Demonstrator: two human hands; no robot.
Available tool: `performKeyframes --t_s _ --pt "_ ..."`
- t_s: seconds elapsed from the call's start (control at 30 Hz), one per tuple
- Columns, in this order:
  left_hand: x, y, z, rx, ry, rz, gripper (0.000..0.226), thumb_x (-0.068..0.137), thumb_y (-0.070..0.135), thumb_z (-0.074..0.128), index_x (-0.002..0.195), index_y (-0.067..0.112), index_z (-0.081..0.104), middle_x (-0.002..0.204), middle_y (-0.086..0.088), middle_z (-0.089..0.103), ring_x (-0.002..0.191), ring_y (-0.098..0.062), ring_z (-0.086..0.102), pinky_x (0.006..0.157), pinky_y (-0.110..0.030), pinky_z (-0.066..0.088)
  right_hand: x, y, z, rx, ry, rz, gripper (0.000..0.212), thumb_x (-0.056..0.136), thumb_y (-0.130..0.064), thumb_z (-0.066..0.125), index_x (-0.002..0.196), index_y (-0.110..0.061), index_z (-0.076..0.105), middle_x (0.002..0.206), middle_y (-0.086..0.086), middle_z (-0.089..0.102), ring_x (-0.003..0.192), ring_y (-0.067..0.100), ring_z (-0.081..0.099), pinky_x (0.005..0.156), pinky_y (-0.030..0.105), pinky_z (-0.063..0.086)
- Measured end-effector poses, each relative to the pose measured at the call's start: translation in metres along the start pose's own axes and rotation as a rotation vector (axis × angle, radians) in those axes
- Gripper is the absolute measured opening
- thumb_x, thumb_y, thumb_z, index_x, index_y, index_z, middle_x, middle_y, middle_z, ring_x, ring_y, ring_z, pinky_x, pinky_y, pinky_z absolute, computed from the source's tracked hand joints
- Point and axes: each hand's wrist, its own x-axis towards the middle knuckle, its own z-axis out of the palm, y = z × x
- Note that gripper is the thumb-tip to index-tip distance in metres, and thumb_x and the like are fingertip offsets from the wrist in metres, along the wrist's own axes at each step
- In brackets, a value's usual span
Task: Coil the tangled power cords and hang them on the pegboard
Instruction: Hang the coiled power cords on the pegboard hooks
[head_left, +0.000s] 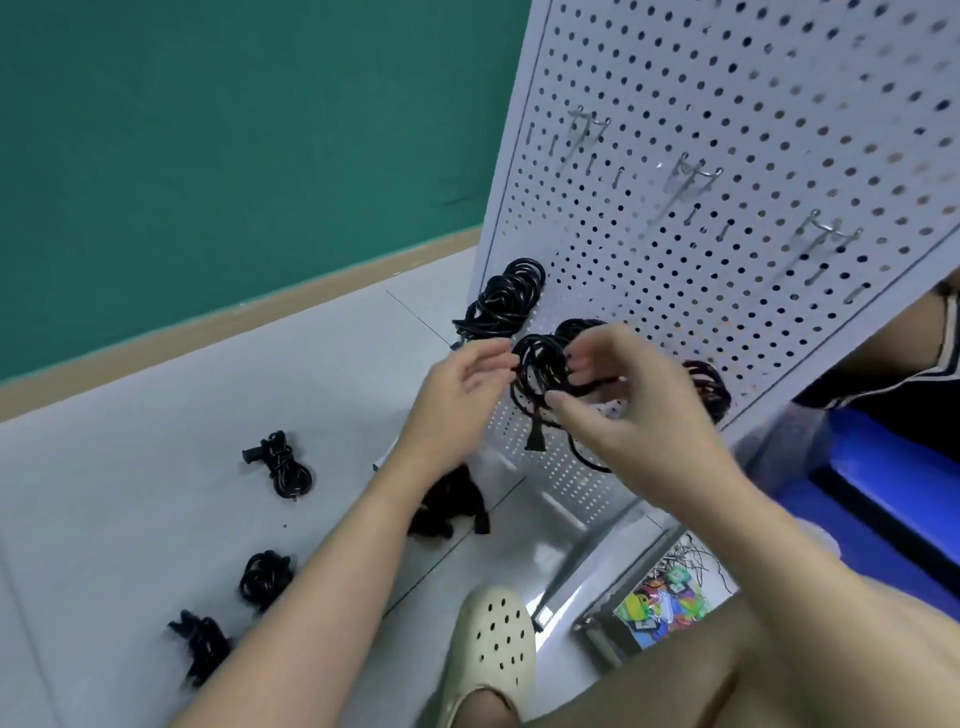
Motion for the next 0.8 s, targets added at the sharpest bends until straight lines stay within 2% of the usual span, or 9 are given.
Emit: performKeyframes --t_s 0.13,0.3,0.4,0.47,0.53,0.57,0.63,0.7,0.8 --pt "-0.004 -0.034 -0.099 0.049 0.218 -0.200 0.022 0.101 0.018 0.062 0.123 0.019 0.066 0.116 -0.001 0.073 0.104 -0.015 0.071 0.102 -0.036 0.055 0.011 -0.007 0.103 0.251 -0.263 0.091 0.024 0.094 -0.025 0.073 0.115 -0.020 0.062 0.107 -0.004 0.067 0.094 0.010 0.068 0.079 0.028 0.060" --pt "-0.047 -0.108 -0.198 0.074 0.421 -0.499 0.017 0.099 0.013 0.062 0.116 0.012 0.064 0.111 -0.011 0.070 0.094 -0.022 0.067 0.083 -0.031 0.052 0.029 0.025 0.229 0.348 -0.494 0.357 0.022 0.094 -0.029 0.071 0.111 -0.019 0.063 0.107 0.009 0.072 0.093 0.022 0.072 0.085 0.046 0.062" --pt "-0.087 -0.164 -0.233 0.124 0.426 -0.702 0.018 0.099 0.016 0.062 0.115 0.008 0.065 0.107 -0.010 0.066 0.097 -0.025 0.064 0.088 -0.035 0.051 0.019 0.041 0.292 0.377 -0.655 0.493 0.028 0.097 -0.025 0.069 0.118 -0.008 0.061 0.117 0.014 0.068 0.096 0.023 0.071 0.079 0.031 0.061" --pt "-0.113 -0.201 -0.247 0.189 0.381 -0.846 0.004 0.097 0.016 0.062 0.095 0.012 0.062 0.096 -0.009 0.060 0.087 -0.026 0.060 0.077 -0.032 0.049 0.009 0.048 0.334 0.339 -0.743 0.560 0.033 0.097 -0.026 0.069 0.123 -0.008 0.061 0.119 0.013 0.066 0.103 0.024 0.069 0.092 0.039 0.060" --pt "-0.133 -0.238 -0.252 0.265 0.349 -0.956 0.024 0.092 0.015 0.060 0.072 0.017 0.046 0.077 -0.008 0.045 0.067 -0.020 0.045 0.061 -0.030 0.035 -0.003 0.050 0.373 0.296 -0.798 0.586 0.039 0.097 -0.026 0.069 0.130 -0.006 0.059 0.123 0.011 0.064 0.110 0.024 0.064 0.101 0.042 0.055" --pt "-0.139 -0.251 -0.252 0.255 0.360 -0.970 0.024 0.086 0.019 0.060 0.069 0.016 0.042 0.074 -0.008 0.040 0.066 -0.019 0.040 0.062 -0.030 0.031 -0.008 0.051 0.391 0.271 -0.817 0.591 0.040 0.098 -0.027 0.068 0.131 -0.008 0.057 0.125 0.007 0.062 0.112 0.023 0.061 0.102 0.039 0.051" --pt "-0.142 -0.265 -0.247 0.251 0.383 -0.948 0.017 0.077 0.027 0.057 0.073 0.015 0.046 0.075 -0.009 0.042 0.071 -0.020 0.040 0.067 -0.032 0.033 -0.018 0.050 0.418 0.253 -0.844 0.592 0.032 0.098 -0.028 0.068 0.124 -0.013 0.055 0.118 0.004 0.059 0.107 0.021 0.058 0.095 0.032 0.045" --pt "-0.137 -0.269 -0.240 0.311 0.346 -0.909 0.008 0.088 0.024 0.059 0.084 0.018 0.057 0.083 -0.007 0.053 0.079 -0.021 0.049 0.072 -0.030 0.038 -0.023 0.049 0.437 0.279 -0.845 0.603 0.022 0.097 -0.024 0.069 0.109 -0.010 0.058 0.104 0.005 0.065 0.094 0.021 0.063 0.084 0.030 0.047" --pt "-0.122 -0.282 -0.231 0.402 0.197 -0.915 0.019 0.095 0.020 0.059 0.094 0.005 0.070 0.087 -0.005 0.067 0.085 -0.026 0.064 0.069 -0.030 0.044 -0.028 0.049 0.457 0.320 -0.836 0.617 0.013 0.094 -0.022 0.074 0.097 -0.012 0.065 0.085 0.001 0.070 0.078 0.018 0.066 0.068 0.027 0.050"
